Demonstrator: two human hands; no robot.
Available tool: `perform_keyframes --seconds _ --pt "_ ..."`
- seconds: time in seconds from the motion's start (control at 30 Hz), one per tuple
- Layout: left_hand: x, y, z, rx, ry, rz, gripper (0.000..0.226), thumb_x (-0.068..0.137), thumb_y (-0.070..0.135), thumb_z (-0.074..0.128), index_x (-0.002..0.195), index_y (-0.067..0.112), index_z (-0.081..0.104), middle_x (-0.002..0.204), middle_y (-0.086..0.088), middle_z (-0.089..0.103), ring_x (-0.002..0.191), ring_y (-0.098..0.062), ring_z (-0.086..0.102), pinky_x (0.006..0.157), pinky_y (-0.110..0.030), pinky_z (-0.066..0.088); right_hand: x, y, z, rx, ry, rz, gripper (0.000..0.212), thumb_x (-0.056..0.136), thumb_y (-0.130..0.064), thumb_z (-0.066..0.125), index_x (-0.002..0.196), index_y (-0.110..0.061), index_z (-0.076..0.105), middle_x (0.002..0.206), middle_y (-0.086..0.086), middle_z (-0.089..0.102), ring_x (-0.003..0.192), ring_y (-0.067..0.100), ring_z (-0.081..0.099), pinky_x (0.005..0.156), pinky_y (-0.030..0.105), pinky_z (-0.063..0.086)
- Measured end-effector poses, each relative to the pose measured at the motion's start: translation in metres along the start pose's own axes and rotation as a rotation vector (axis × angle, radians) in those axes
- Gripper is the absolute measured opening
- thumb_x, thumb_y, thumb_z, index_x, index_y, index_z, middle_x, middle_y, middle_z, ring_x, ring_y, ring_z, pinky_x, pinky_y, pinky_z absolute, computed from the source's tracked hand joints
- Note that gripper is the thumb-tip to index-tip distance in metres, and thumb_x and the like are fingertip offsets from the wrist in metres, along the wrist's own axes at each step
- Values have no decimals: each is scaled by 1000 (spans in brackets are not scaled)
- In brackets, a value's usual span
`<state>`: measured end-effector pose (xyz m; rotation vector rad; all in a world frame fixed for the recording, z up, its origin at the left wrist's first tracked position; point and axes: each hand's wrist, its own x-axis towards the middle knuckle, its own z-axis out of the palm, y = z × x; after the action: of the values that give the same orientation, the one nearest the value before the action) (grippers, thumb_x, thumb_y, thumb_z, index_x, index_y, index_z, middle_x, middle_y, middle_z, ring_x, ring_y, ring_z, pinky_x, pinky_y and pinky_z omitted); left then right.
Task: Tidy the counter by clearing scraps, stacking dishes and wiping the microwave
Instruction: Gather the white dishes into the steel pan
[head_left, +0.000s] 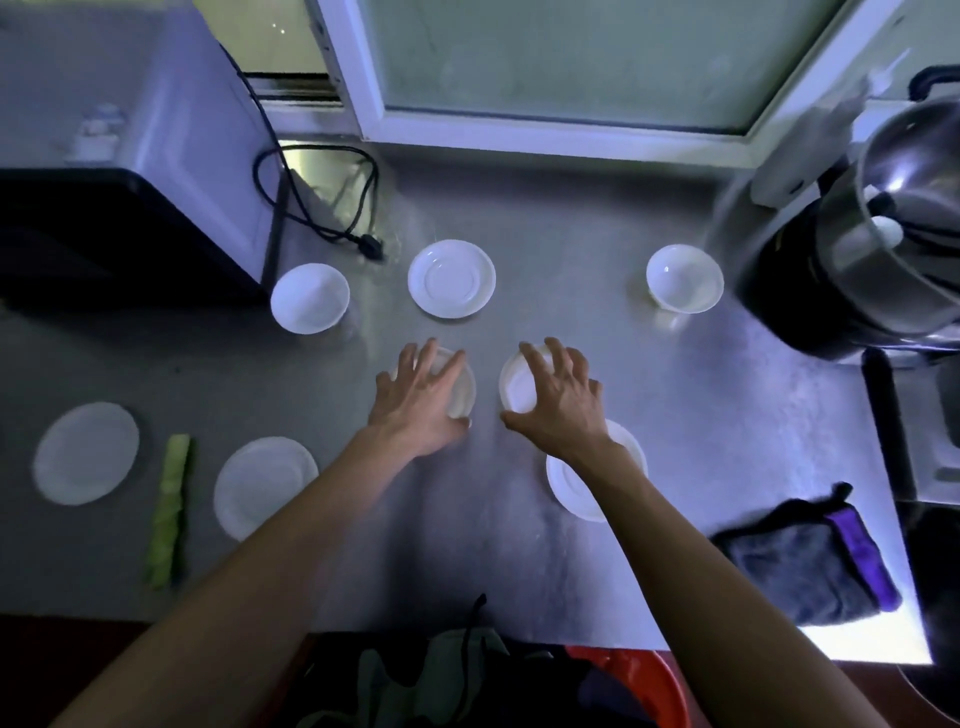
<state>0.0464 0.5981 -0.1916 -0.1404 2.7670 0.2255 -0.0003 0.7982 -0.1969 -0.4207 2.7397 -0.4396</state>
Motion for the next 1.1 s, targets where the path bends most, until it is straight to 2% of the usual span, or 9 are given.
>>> perform_keyframes --seconds 0.33,0.57,0.77,1.1 --pt "-79 -97 -24 -107 110 -194 95 76 56 65 152 38 12 163 -1 4 147 -30 5 109 -59 27 -7 -104 16 -67 -11 -224 95 72 -58 70 150 -36 19 161 3 16 144 32 15 107 57 33" --pt "-175 -201 -16 -186 199 -334 94 77 61 66 153 38 15 162 1 8 149 -28 4 112 -58 25 -42 -223 55 -120 -32 -395 97 73 -63 71 151 -35 19 161 2 14 146 33 15 109 59 30" --pt "-264 -285 2 -269 228 -413 94 74 56 65 149 42 12 161 3 2 147 -26 1 109 -59 28 -89 -323 95 -190 2 -512 97 69 -58 74 150 -33 28 159 3 22 142 32 22 100 54 39" --pt "-421 -410 26 -318 252 -615 93 76 63 63 151 40 13 162 0 1 148 -29 0 111 -60 24 -161 -489 153 -219 -20 -732 99 72 -60 75 153 -35 25 163 4 17 145 32 18 107 56 34"
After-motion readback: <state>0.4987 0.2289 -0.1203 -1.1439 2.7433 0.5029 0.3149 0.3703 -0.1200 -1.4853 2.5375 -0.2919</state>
